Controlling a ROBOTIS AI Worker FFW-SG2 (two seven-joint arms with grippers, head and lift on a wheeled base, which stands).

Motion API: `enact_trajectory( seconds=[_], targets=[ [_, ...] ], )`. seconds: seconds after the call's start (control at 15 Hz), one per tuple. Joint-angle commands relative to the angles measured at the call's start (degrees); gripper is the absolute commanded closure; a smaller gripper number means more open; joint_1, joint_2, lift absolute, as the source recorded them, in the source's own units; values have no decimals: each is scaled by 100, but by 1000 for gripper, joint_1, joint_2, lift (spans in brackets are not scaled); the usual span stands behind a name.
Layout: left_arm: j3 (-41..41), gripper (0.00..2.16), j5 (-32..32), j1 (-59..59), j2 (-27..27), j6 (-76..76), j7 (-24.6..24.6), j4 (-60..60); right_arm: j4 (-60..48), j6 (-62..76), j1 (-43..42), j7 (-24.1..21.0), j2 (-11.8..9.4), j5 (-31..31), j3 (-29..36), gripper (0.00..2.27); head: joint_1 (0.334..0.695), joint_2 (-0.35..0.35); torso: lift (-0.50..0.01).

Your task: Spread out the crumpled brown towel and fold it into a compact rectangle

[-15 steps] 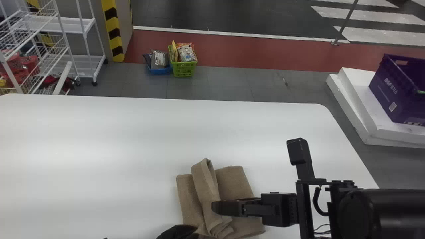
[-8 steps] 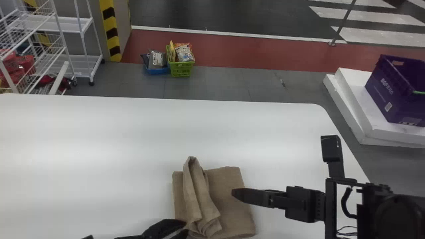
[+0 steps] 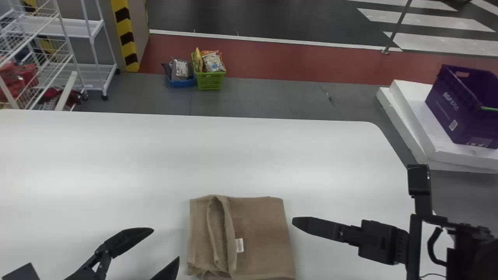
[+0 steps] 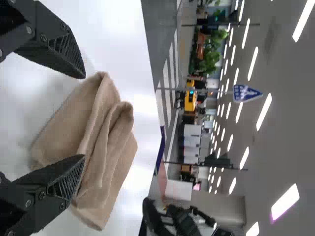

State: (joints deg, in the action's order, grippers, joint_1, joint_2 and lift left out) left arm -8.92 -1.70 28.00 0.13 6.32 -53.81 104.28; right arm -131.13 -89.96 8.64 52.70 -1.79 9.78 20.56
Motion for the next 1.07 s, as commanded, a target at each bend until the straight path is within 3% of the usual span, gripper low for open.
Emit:
enact_trajectory(
  seconds=[0.0,0.2,0.33,0.4,0.73,1.0],
  targets=[
    [-488,36,-410,39,-28,-13,2,57,0,-12,85,74,12,6,-193,637,695,-88,-127],
    [-787,36,-577,48,-28,-30,-7,48,26,-12,235,56,92,-170,-967,1571,695,41,-127],
    [-796,36,-577,48,-28,-48,-7,31,167,-12,243,56,185,-627,-1696,1693,695,110,-127],
    [-796,36,-568,48,-28,-48,-7,13,229,-12,243,4,185,-715,-1960,1892,695,177,-127],
    [-831,39,-568,48,-28,-30,-7,-57,466,-12,199,-155,185,-759,-2610,1932,695,293,-127],
    [-831,39,-559,21,-28,-30,2,-145,510,-12,208,-181,185,-794,-2584,1929,695,333,-127]
  ],
)
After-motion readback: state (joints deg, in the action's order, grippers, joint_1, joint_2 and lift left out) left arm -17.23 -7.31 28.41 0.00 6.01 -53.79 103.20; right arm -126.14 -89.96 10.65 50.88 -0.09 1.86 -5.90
